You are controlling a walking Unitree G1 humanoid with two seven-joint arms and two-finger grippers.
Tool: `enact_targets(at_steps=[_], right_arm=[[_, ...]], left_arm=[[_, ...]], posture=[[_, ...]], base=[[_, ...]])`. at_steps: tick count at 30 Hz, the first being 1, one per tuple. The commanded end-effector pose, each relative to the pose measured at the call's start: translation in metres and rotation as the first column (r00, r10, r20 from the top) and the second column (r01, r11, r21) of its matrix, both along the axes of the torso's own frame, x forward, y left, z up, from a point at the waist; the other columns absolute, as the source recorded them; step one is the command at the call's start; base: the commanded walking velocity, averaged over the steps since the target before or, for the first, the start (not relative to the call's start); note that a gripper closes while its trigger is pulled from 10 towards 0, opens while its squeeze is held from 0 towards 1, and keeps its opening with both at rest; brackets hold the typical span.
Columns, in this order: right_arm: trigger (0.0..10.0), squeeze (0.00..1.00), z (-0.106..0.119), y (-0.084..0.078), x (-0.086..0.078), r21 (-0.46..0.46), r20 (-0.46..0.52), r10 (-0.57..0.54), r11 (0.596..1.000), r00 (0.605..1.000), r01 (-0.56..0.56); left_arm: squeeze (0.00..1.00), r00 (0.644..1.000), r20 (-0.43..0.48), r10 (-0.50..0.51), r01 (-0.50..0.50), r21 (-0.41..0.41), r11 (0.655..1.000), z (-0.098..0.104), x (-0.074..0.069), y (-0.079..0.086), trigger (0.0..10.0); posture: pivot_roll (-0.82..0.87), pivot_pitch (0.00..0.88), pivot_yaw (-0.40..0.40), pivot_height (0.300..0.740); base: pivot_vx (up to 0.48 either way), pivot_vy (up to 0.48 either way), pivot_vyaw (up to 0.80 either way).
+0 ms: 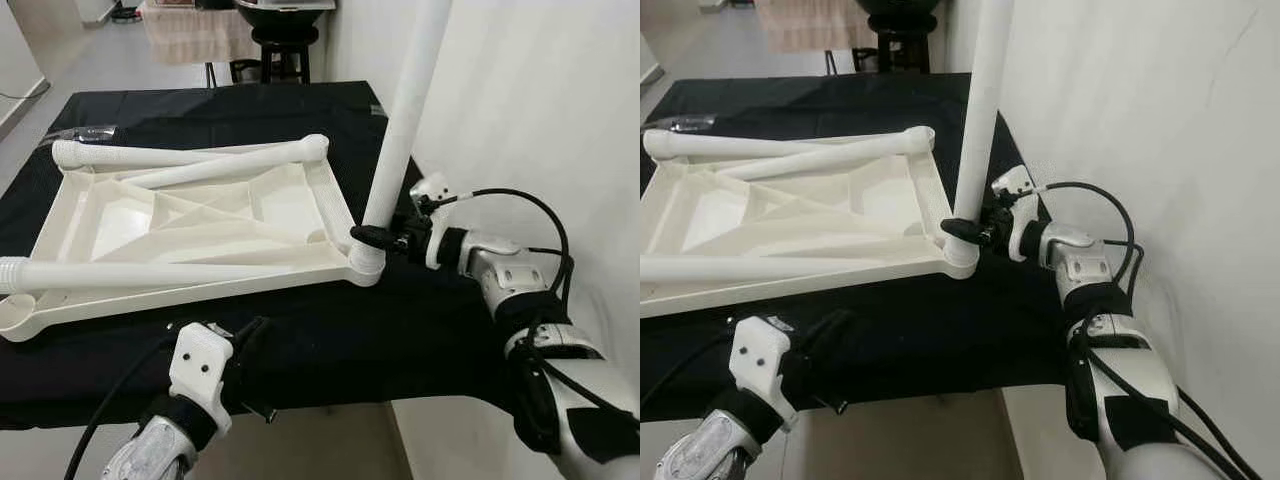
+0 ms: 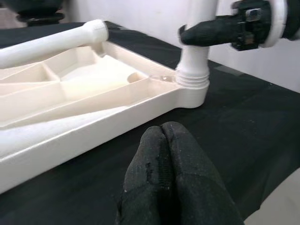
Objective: Building children table
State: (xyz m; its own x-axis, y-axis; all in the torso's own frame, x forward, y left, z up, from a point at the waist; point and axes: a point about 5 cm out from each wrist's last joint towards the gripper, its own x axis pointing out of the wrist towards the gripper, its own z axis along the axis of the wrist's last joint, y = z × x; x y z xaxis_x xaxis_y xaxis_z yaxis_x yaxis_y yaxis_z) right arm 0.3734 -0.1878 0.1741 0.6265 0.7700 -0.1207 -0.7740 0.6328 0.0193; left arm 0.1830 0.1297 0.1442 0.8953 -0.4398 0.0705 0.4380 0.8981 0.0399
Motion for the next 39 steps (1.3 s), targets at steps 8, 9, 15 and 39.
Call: enact_targets(at_steps=[8, 9, 15, 39], right_arm=[[0.0, 0.0, -0.042, 0.016, -0.032, -0.09, -0.055, -0.423, 0.904, 0.904, 0.418], [0.0, 0.0, -0.042, 0.016, -0.032, -0.09, -0.055, -0.423, 0.904, 0.904, 0.418], [0.0, 0.0, -0.037, 0.052, -0.052, -0.104, 0.006, -0.462, 0.882, 0.887, 0.46], [10.0, 0.0, 0.026, 0.06, -0.017, 0.043, 0.065, 0.221, 0.974, 0.973, -0.224]], left_arm=[[0.0, 0.999, -0.024, 0.029, -0.03, -0.014, 0.999, -0.011, 0.002, 0.006, 10.0], [0.0, 0.999, -0.024, 0.029, -0.03, -0.014, 0.999, -0.011, 0.002, 0.006, 10.0], [0.0, 0.999, -0.04, 0.005, -0.006, -0.028, 1.0, -0.017, 0.009, 0.007, 10.0], [0.0, 0.999, -0.035, 0.003, -0.005, -0.064, 0.998, -0.029, 0.013, 0.006, 10.0]], posture=[[-0.01, 0.085, -0.063, 0.74], [-0.01, 0.085, -0.063, 0.74], [-0.02, 0.08, -0.05, 0.74], [0.01, 0.074, -0.051, 0.74]], base=[[0.0, 0.0, 0.0], [0.0, 0.0, 0.0], [0.0, 0.0, 0.0], [0.0, 0.0, 0.0]])
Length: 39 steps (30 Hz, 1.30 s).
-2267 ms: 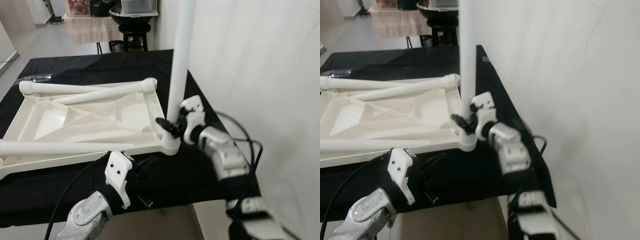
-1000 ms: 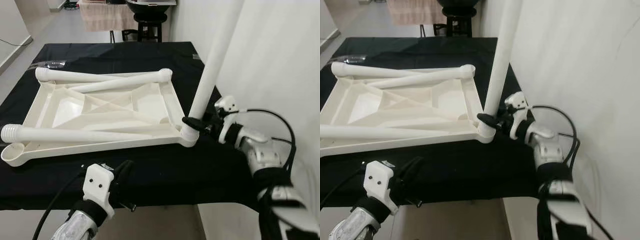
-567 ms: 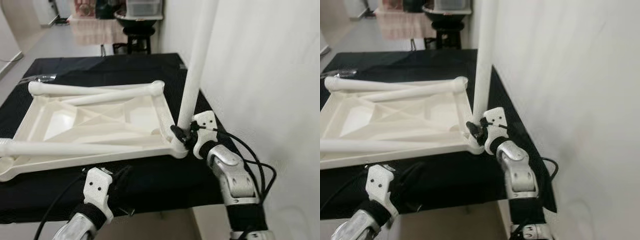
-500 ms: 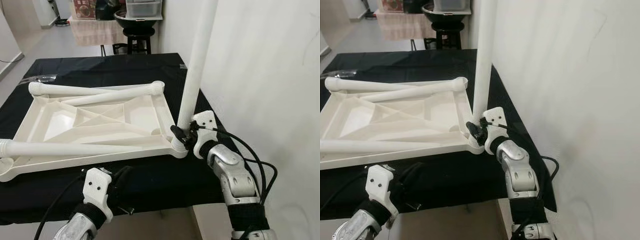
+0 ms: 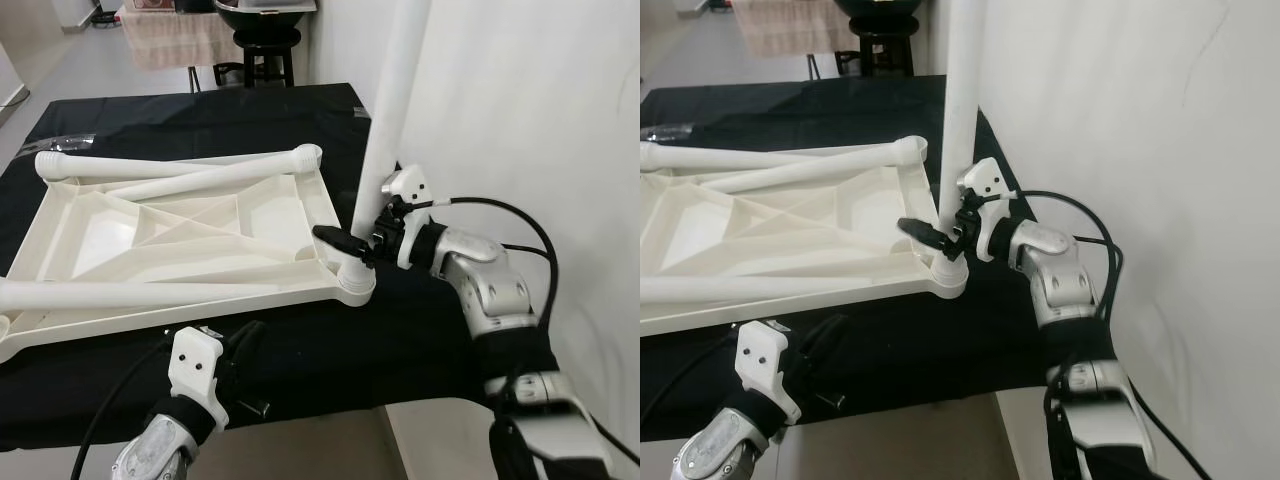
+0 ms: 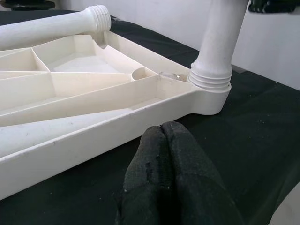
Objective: Building children table
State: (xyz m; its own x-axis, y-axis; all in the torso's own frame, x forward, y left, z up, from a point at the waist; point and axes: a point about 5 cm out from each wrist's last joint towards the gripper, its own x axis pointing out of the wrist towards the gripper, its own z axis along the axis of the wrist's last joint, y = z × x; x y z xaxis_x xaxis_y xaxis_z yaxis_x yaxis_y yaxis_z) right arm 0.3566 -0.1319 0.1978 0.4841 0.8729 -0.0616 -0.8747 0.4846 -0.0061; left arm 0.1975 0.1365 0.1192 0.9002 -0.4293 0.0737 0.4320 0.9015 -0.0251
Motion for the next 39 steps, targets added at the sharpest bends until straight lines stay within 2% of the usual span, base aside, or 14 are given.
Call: enact_targets(at_steps=[1, 7, 8, 16, 21, 23, 24, 25, 26, 27, 29, 36, 37, 39], right_arm=[[10.0, 0.0, 0.003, 0.004, 0.0, 0.014, 0.005, 0.046, 0.999, 0.999, -0.046], [10.0, 0.0, 0.0, 0.004, 0.007, -0.005, -0.037, 0.126, 0.992, 0.991, -0.126], [0.0, 0.0, -0.003, 0.002, 0.009, -0.004, -0.054, 0.121, 0.993, 0.991, -0.122], [0.0, 0.0, -0.021, -0.013, 0.006, -0.003, -0.059, 0.054, 0.999, 0.997, -0.055], [0.0, 0.0, -0.041, -0.02, -0.022, -0.108, -0.005, -0.229, 0.968, 0.973, 0.227], [0.0, 0.0, -0.041, -0.02, -0.022, -0.108, -0.005, -0.229, 0.968, 0.973, 0.227], [0.0, 0.0, -0.041, -0.02, -0.023, -0.1, 0.044, -0.45, 0.887, 0.892, 0.452], [0.0, 0.0, -0.041, -0.02, -0.023, -0.1, 0.044, -0.45, 0.887, 0.892, 0.452], [0.0, 0.0, -0.054, -0.012, -0.04, -0.087, -0.041, -0.584, 0.81, 0.811, 0.579], [0.0, 0.0, -0.054, -0.007, -0.053, -0.12, 0.023, -0.617, 0.779, 0.786, 0.615], [0.0, 0.0, -0.054, -0.009, -0.053, -0.093, -0.037, -0.645, 0.763, 0.763, 0.64], [0.0, 0.0, -0.061, 0.005, -0.047, -0.158, -0.037, -0.53, 0.84, 0.847, 0.519], [10.0, 0.0, -0.06, 0.007, -0.048, -0.167, -0.041, -0.507, 0.853, 0.861, 0.494], [10.0, 0.0, -0.06, 0.007, -0.048, -0.167, -0.041, -0.507, 0.853, 0.861, 0.494]], left_arm=[[0.0, 1.0, -0.009, -0.003, 0.003, -0.005, 1.0, -0.004, -0.002, -0.001, 10.0], [0.0, 1.0, -0.002, -0.007, 0.007, -0.01, 1.0, -0.001, -0.002, -0.003, 10.0], [0.0, 1.0, 0.003, -0.008, 0.008, -0.012, 1.0, 0.002, -0.003, -0.003, 10.0], [0.0, 1.0, 0.022, -0.007, 0.008, -0.019, 1.0, 0.012, -0.004, -0.007, 10.0], [0.0, 1.0, 0.027, -0.014, 0.014, -0.011, 1.0, 0.015, -0.004, -0.003, 10.0], [0.0, 1.0, 0.027, -0.014, 0.014, -0.011, 1.0, 0.015, -0.004, -0.003, 10.0], [0.0, 0.999, 0.027, -0.017, 0.017, -0.003, 1.0, 0.015, -0.004, -0.003, 10.0], [0.0, 0.999, 0.027, -0.017, 0.017, -0.003, 1.0, 0.015, -0.004, -0.003, 10.0], [0.0, 0.999, 0.028, -0.018, 0.018, 0.003, 1.0, 0.015, -0.004, -0.001, 10.0], [0.0, 0.999, 0.028, -0.018, 0.017, 0.007, 1.0, 0.014, -0.004, 0.0, 10.0], [0.0, 1.0, 0.025, -0.016, 0.016, 0.006, 1.0, 0.013, -0.004, 0.0, 10.0], [0.0, 0.999, 0.019, -0.026, 0.026, 0.013, 1.0, 0.013, -0.004, -0.003, 10.0], [0.0, 0.999, 0.015, -0.033, 0.032, 0.015, 0.999, 0.013, -0.003, -0.004, 10.0], [0.0, 0.999, 0.015, -0.033, 0.032, 0.015, 0.999, 0.013, -0.003, -0.004, 10.0]], posture=[[0.01, 0.074, -0.051, 0.74], [0.02, 0.071, -0.053, 0.74], [0.02, 0.073, -0.056, 0.74], [0.02, 0.081, -0.059, 0.74], [0.03, 0.071, -0.063, 0.74], [0.03, 0.071, -0.063, 0.74], [0.03, 0.071, -0.063, 0.74], [0.03, 0.071, -0.063, 0.74], [0.03, 0.071, -0.055, 0.74], [0.03, 0.067, -0.042, 0.74], [0.01, 0.049, -0.04, 0.74], [0.04, 0.045, -0.053, 0.74], [0.04, 0.038, -0.052, 0.74], [0.04, 0.038, -0.052, 0.74]], base=[[0.0, 0.0, 0.0], [0.0, 0.0, 0.0], [0.0, 0.0, 0.0], [0.0, 0.0, 0.0], [0.0, 0.0, 0.0], [0.0, 0.0, 0.0], [0.0, 0.0, 0.0], [0.0, 0.0, 0.0], [0.0, 0.0, 0.0], [0.0, 0.0, 0.0], [0.0, 0.0, 0.0], [0.0, 0.0, 0.0], [0.0, 0.0, 0.0], [0.0, 0.0, 0.0]])
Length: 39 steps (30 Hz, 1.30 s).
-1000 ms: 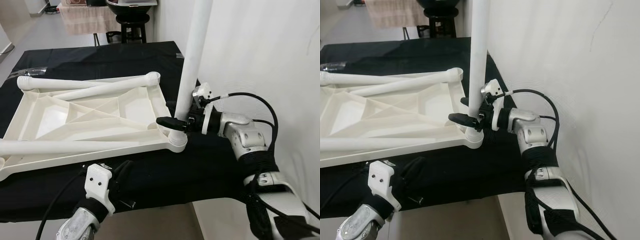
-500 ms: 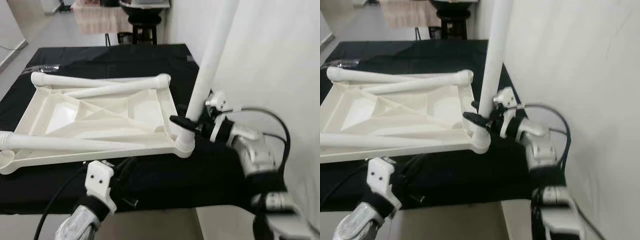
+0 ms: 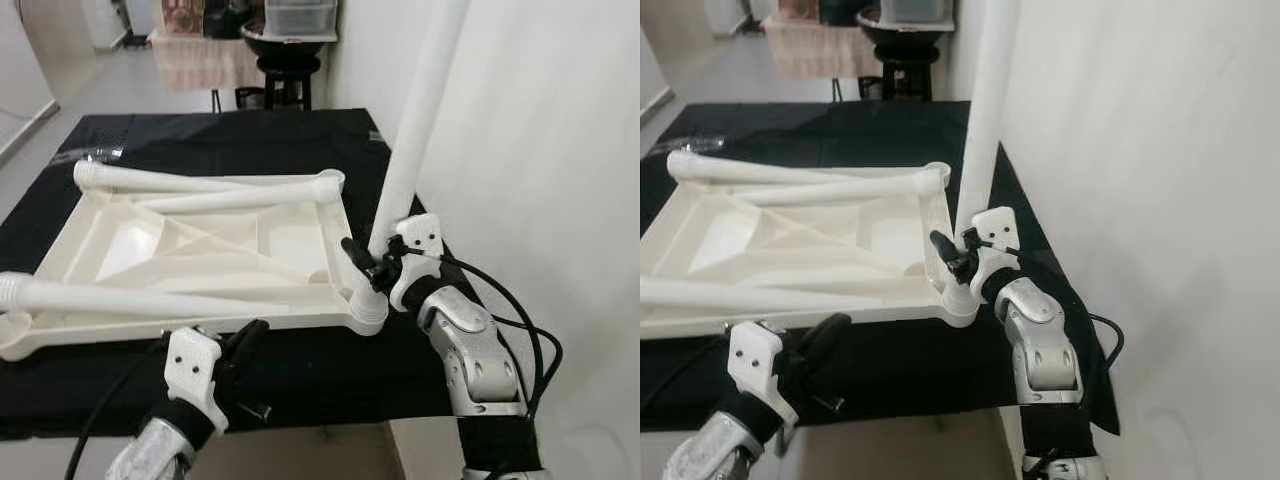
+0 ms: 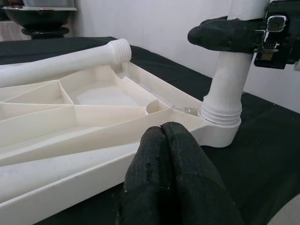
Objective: Building children table
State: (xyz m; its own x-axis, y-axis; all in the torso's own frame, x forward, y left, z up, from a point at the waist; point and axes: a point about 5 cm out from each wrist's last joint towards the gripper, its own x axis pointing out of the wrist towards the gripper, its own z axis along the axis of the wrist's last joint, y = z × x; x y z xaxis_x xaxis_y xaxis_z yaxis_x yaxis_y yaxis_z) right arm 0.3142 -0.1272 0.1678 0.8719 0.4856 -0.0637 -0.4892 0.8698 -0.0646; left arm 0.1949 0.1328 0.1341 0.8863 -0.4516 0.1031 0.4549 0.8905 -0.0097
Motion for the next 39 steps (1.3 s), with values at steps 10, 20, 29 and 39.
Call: enact_targets(at_steps=[10, 20, 29, 39], right_arm=[[10.0, 0.0, -0.002, 0.008, -0.006, -0.019, -0.088, 0.541, 0.839, 0.836, -0.544], [10.0, 0.0, 0.011, -0.01, 0.025, 0.006, -0.1, 0.629, 0.775, 0.771, -0.632], [0.0, 0.0, 0.007, -0.017, 0.044, 0.134, -0.122, 0.61, 0.792, 0.783, -0.596], [0.0, 0.0, -0.018, -0.036, 0.035, 0.106, -0.166, 0.405, 0.914, 0.899, -0.392]], left_arm=[[0.0, 0.994, -0.043, -0.101, 0.102, 0.026, 0.994, -0.01, 0.001, -0.007, 10.0], [0.0, 0.993, -0.048, -0.11, 0.112, 0.021, 0.994, -0.013, 0.001, -0.007, 10.0], [0.0, 0.992, -0.044, -0.118, 0.119, 0.021, 0.993, -0.015, 0.003, -0.007, 10.0], [0.0, 0.992, -0.038, -0.117, 0.118, 0.019, 0.993, -0.015, 0.003, -0.005, 10.0]], posture=[[0.04, 0.018, -0.044, 0.74], [0.06, 0.019, -0.048, 0.74], [0.06, 0.028, -0.046, 0.74], [0.05, 0.04, -0.061, 0.74]], base=[[0.0, 0.0, 0.0], [0.0, 0.0, 0.0], [0.0, 0.0, 0.0], [0.0, 0.0, 0.0]])
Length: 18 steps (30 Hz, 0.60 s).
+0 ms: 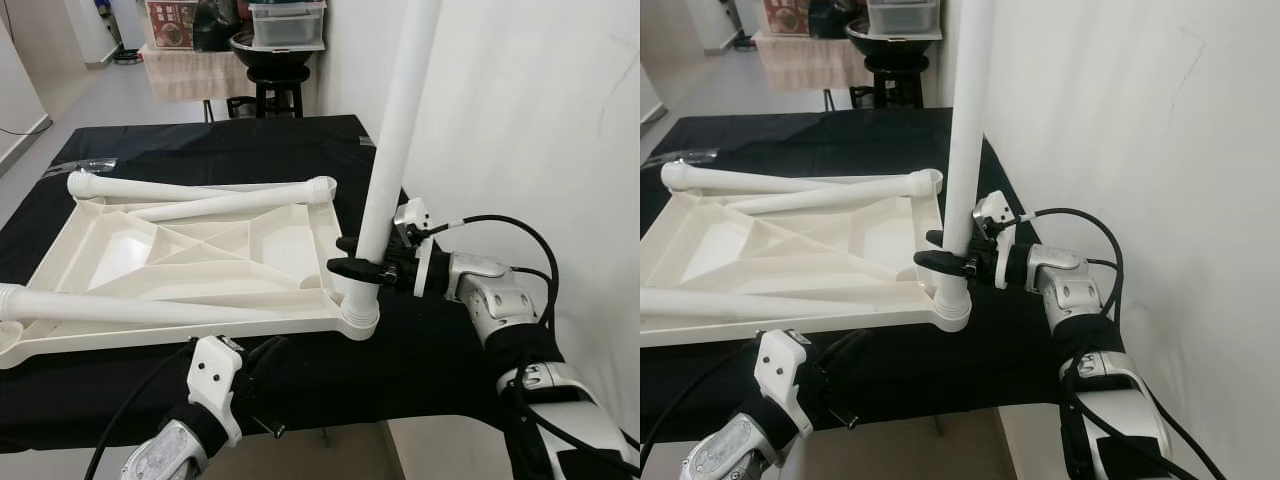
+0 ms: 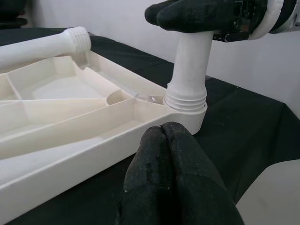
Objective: Building children table
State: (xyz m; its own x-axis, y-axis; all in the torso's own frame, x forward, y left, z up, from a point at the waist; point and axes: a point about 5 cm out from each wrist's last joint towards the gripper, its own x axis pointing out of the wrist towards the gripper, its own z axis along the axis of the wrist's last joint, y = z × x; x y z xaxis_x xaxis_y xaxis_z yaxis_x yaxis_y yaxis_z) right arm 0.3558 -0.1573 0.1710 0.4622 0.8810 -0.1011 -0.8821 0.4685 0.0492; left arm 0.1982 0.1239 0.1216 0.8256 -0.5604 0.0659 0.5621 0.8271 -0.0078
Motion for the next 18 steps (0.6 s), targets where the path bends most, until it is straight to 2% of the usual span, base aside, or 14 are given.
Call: enact_targets(at_steps=[1, 2, 3, 4, 5, 6, 7, 8, 10, 11, 12, 13, 17, 18], right_arm=[[0.0, 0.0, -0.029, -0.006, -0.012, -0.041, -0.095, -0.232, 0.973, 0.968, 0.229], [0.0, 0.0, -0.029, -0.006, -0.012, -0.041, -0.095, -0.232, 0.973, 0.968, 0.229], [0.0, 0.0, -0.037, 0.001, -0.015, -0.088, -0.098, -0.488, 0.872, 0.867, 0.481], [0.0, 0.0, -0.037, 0.001, -0.015, -0.088, -0.098, -0.488, 0.872, 0.867, 0.481], [0.0, 0.0, -0.042, 0.0, -0.019, -0.125, -0.092, -0.659, 0.752, 0.747, 0.648], [0.0, 0.0, -0.048, 0.016, -0.035, -0.124, -0.129, -0.691, 0.723, 0.712, 0.679], [0.0, 0.0, -0.048, 0.016, -0.035, -0.124, -0.129, -0.691, 0.723, 0.712, 0.679], [0.0, 0.0, -0.036, 0.034, -0.042, -0.074, -0.089, -0.631, 0.776, 0.771, 0.627], [0.0, 0.0, -0.036, 0.034, -0.042, -0.074, -0.089, -0.631, 0.776, 0.771, 0.627], [0.0, 0.0, -0.032, 0.044, -0.044, -0.04, -0.093, -0.564, 0.826, 0.821, 0.563], [0.0, 0.0, -0.031, 0.049, -0.044, -0.05, -0.055, -0.515, 0.857, 0.856, 0.513], [0.0, 0.0, -0.03, 0.051, -0.041, -0.063, -0.021, -0.489, 0.871, 0.872, 0.487], [0.0, 0.0, -0.03, 0.052, -0.041, -0.078, -0.004, -0.457, 0.887, 0.889, 0.455], [10.0, 0.0, -0.029, 0.051, -0.039, -0.064, -0.032, -0.445, 0.895, 0.895, 0.442]], left_arm=[[0.0, 1.0, -0.004, 0.007, -0.007, 0.001, 1.0, -0.003, 0.0, 0.005, 10.0], [0.0, 1.0, -0.004, 0.007, -0.007, 0.001, 1.0, -0.003, 0.0, 0.005, 10.0], [0.0, 1.0, -0.003, 0.01, -0.01, 0.001, 1.0, -0.003, 0.001, 0.007, 10.0], [0.0, 1.0, -0.003, 0.01, -0.01, 0.001, 1.0, -0.003, 0.001, 0.007, 10.0], [0.0, 1.0, -0.003, 0.012, -0.012, 0.0, 1.0, -0.002, 0.001, 0.008, 10.0], [0.0, 1.0, -0.003, 0.014, -0.014, -0.001, 1.0, -0.002, 0.002, 0.009, 10.0], [0.0, 1.0, -0.003, 0.014, -0.014, -0.001, 1.0, -0.002, 0.002, 0.009, 10.0], [0.0, 1.0, -0.005, 0.015, -0.015, -0.004, 1.0, -0.003, 0.003, 0.01, 10.0], [0.0, 1.0, -0.005, 0.015, -0.015, -0.004, 1.0, -0.003, 0.003, 0.01, 10.0], [0.0, 1.0, -0.007, 0.014, -0.014, -0.008, 1.0, -0.003, 0.004, 0.009, 10.0], [0.0, 1.0, -0.007, 0.011, -0.011, -0.01, 1.0, -0.003, 0.005, 0.008, 10.0], [0.0, 1.0, -0.007, 0.018, -0.018, -0.013, 1.0, -0.003, 0.005, 0.008, 10.0], [0.0, 0.999, -0.005, 0.034, -0.034, -0.021, 0.999, -0.002, 0.006, 0.008, 10.0], [0.0, 0.999, -0.004, 0.038, -0.038, -0.025, 0.999, -0.001, 0.006, 0.008, 10.0]], posture=[[0.05, 0.041, -0.063, 0.74], [0.05, 0.041, -0.063, 0.74], [0.03, 0.05, -0.056, 0.74], [0.03, 0.05, -0.056, 0.74], [0.03, 0.05, -0.056, 0.74], [0.01, 0.053, -0.044, 0.74], [0.01, 0.053, -0.044, 0.74], [-0.02, 0.048, -0.026, 0.74], [-0.02, 0.048, -0.026, 0.74], [-0.02, 0.042, -0.023, 0.74], [-0.01, 0.041, -0.037, 0.74], [-0.02, 0.042, -0.031, 0.74], [-0.01, 0.045, -0.037, 0.74], [-0.02, 0.044, -0.04, 0.74]], base=[[0.0, 0.0, 0.0], [0.0, 0.0, 0.0], [0.0, 0.0, 0.0], [0.0, 0.0, 0.0], [0.0, 0.0, 0.0], [0.0, 0.0, 0.0], [0.0, 0.0, 0.0], [0.0, 0.0, 0.0], [0.0, 0.0, 0.0], [0.0, 0.0, 0.0], [0.0, 0.0, 0.0], [0.0, 0.0, 0.0], [0.0, 0.0, 0.0], [0.0, 0.0, 0.0]])
